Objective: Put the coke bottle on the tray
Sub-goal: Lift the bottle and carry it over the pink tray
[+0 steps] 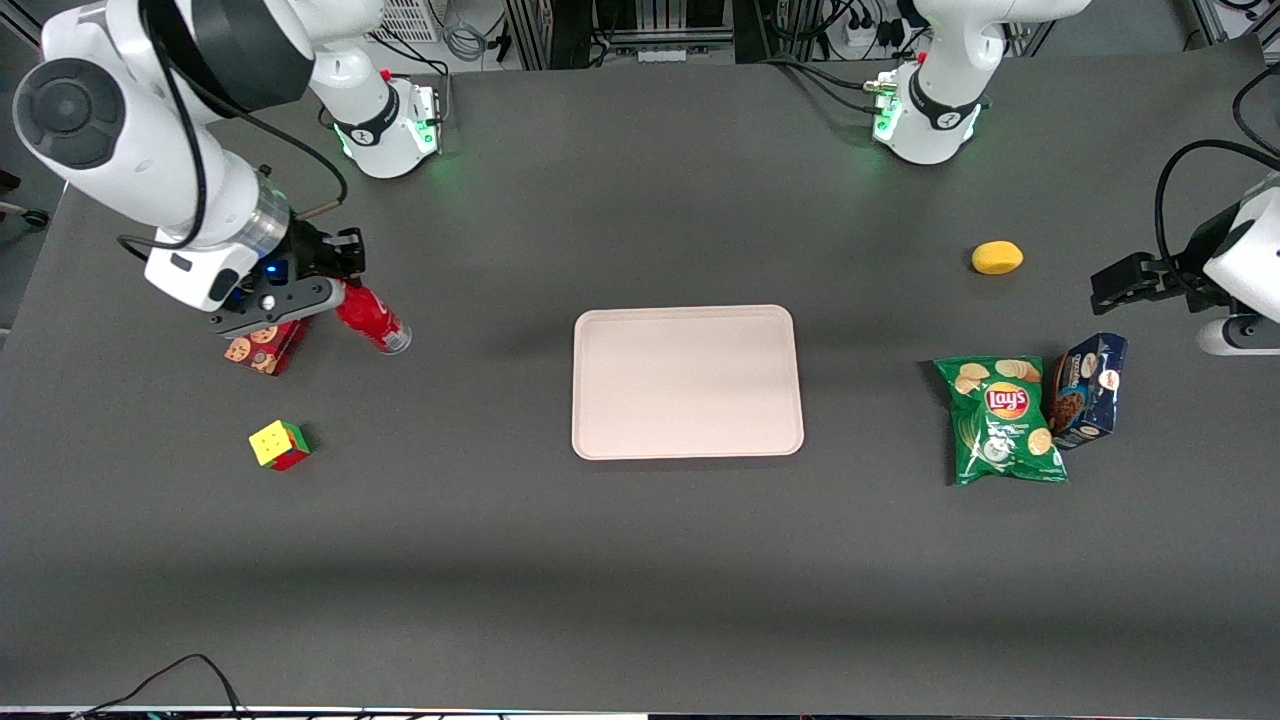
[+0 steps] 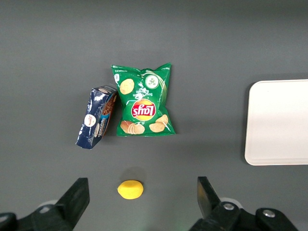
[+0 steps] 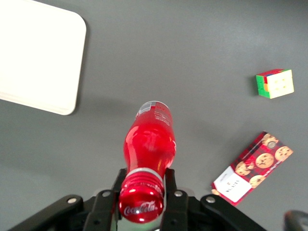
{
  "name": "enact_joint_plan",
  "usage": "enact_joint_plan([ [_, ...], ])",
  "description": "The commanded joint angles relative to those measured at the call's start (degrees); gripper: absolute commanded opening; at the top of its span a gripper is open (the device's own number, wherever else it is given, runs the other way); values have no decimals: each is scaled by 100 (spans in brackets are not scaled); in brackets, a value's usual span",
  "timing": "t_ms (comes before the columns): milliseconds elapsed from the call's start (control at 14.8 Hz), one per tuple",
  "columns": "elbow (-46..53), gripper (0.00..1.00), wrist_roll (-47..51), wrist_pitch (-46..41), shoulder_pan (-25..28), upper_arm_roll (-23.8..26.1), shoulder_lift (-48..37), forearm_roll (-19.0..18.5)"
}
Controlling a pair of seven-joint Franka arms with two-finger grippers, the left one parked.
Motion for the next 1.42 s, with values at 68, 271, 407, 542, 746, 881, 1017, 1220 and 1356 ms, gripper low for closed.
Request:
enact_joint_plan([
  [68,650,0,1479,-135,285,612,471,24],
  [271,870,0,2305,-74,635,675,770,67],
  [407,1159,0,2972,5,1003,683,1156,85],
  [542,1449,0,3370,145,1356,675,1525,76],
  [746,1626,0,3337,540,1507,683,2062,50],
  [881,1644,0,3327,804,1612,675,2334,33],
  [1017,1653,0,3327,1024,1621,675,2581,6],
  [1220,1653,0,3380,1358,1735,683,2871,-230],
  [1356,1653,0,3380,1613,1744,675,3073,-319],
])
